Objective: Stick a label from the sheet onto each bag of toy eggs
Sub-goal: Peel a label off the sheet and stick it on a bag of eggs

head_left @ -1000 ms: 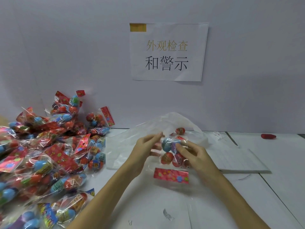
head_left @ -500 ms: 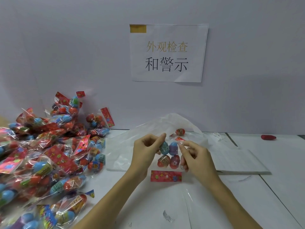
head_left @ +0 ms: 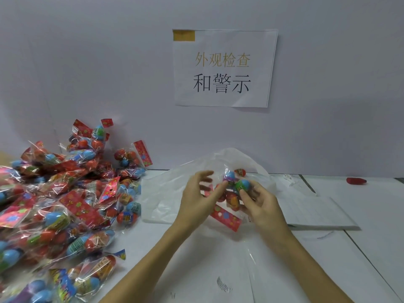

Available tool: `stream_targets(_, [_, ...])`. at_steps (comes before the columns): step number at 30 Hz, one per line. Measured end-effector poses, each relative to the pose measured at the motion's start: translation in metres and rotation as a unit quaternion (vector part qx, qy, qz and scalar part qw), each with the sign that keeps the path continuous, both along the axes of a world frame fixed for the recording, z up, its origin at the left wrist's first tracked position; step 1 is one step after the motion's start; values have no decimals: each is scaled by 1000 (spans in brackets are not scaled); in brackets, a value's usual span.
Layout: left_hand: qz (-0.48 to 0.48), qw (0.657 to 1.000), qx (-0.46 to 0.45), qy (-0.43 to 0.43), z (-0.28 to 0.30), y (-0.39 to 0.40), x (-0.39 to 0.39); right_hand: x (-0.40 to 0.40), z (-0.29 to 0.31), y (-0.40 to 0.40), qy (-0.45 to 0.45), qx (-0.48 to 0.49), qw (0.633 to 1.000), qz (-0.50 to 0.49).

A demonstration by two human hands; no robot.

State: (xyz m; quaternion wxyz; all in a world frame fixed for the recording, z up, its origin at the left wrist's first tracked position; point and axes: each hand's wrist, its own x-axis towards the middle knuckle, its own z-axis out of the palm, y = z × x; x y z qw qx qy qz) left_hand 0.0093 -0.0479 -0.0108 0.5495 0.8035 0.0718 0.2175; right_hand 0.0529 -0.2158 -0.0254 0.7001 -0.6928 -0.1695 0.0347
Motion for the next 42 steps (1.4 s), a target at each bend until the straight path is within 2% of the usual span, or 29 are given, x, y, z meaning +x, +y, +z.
stream_targets(2, [-88, 989, -104, 53, 0, 10, 0, 3, 1, -2, 61, 65, 995, 54])
stream_targets(3, [-104, 987, -109, 53, -1, 14, 0, 4, 2, -3, 77, 77, 991, 73])
stream_targets(6, [-114, 992, -52, 23, -2, 20, 0, 3, 6, -3, 85, 48, 994, 57])
stream_targets(9, [-123, 991, 46, 17, -1, 23, 0, 1, 6, -2, 45, -28, 999, -8])
stream_targets(10, [-129, 990, 51, 17, -1, 22, -1, 1, 6, -2, 35, -35, 999, -18])
stream_targets(14, [-136, 989, -31, 56, 5, 20, -3, 3, 7, -6, 46, 4, 998, -46])
stream_targets(18, [-132, 985, -90, 63, 4, 18, -3, 2, 6, -6, 4, -8, 999, -54])
stream_targets(22, [-95, 984, -141, 49, 3, 15, -1, 2, 8, -4, -4, -48, 999, 18])
stream_targets(24, [-84, 986, -141, 43, 1, 18, 0, 2, 9, -4, -1, -71, 997, 10])
stream_targets(28, [-130, 987, -79, 60, -4, 17, 0, 1, 8, -7, -30, -91, 995, 8])
stream_targets(32, [-91, 991, -98, 25, -7, 16, 2, 3, 8, -8, 37, -60, 996, 45])
stream_targets(35, [-20, 996, -90, 1, -10, 15, 6, 2, 8, -5, 153, 85, 983, 61])
stream_targets(37, [-14, 994, -103, 13, -10, 15, 9, 1, 8, -2, 197, 146, 966, 80])
stream_targets(40, [-38, 989, -139, 33, -9, 18, 9, 0, 7, 1, 205, 131, 964, 106])
stream_targets(42, [-58, 993, -99, 14, -9, 19, 8, 0, 6, 1, 200, 89, 970, 104])
